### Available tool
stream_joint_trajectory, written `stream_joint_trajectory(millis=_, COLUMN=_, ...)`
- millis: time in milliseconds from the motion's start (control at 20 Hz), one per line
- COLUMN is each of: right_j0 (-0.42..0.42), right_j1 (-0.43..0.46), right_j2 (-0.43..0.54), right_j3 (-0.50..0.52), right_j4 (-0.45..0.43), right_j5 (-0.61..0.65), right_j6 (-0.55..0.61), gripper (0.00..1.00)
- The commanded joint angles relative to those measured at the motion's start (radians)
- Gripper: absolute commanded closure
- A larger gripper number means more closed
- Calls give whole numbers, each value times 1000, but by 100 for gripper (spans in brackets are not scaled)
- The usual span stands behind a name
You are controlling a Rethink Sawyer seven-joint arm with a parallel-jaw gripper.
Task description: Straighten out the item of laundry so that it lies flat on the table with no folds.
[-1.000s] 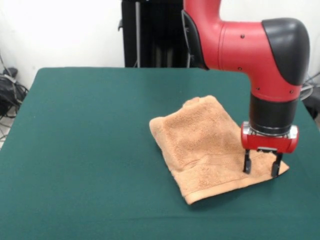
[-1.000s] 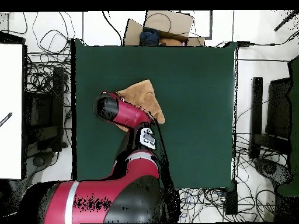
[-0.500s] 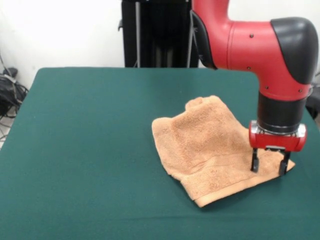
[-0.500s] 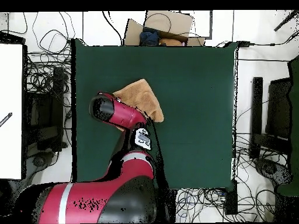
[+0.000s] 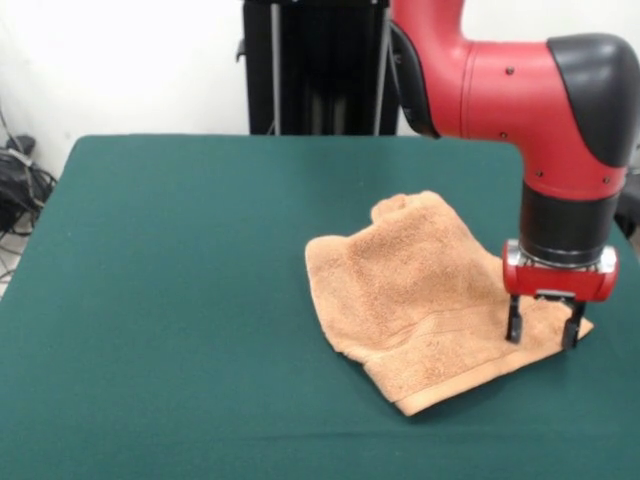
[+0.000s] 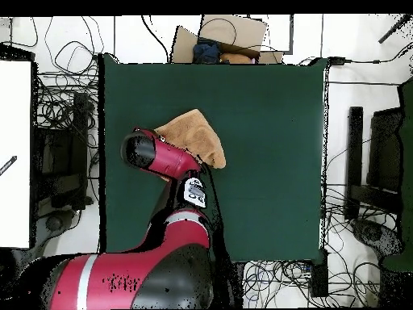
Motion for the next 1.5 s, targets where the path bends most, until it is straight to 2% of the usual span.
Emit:
stream_joint_trajectory(millis=50, right_j0=19, right_j1=24, right_j2=31, right_j3=87, right_j4=57, right_j5=27, right_j6=295, gripper=0)
stream_joint_trajectory(millis=1500, right_j0=89, right_j1=15, right_j2=-12, right_j3=111, right_j4=130, right_j5=17, right_j6=321, gripper=0)
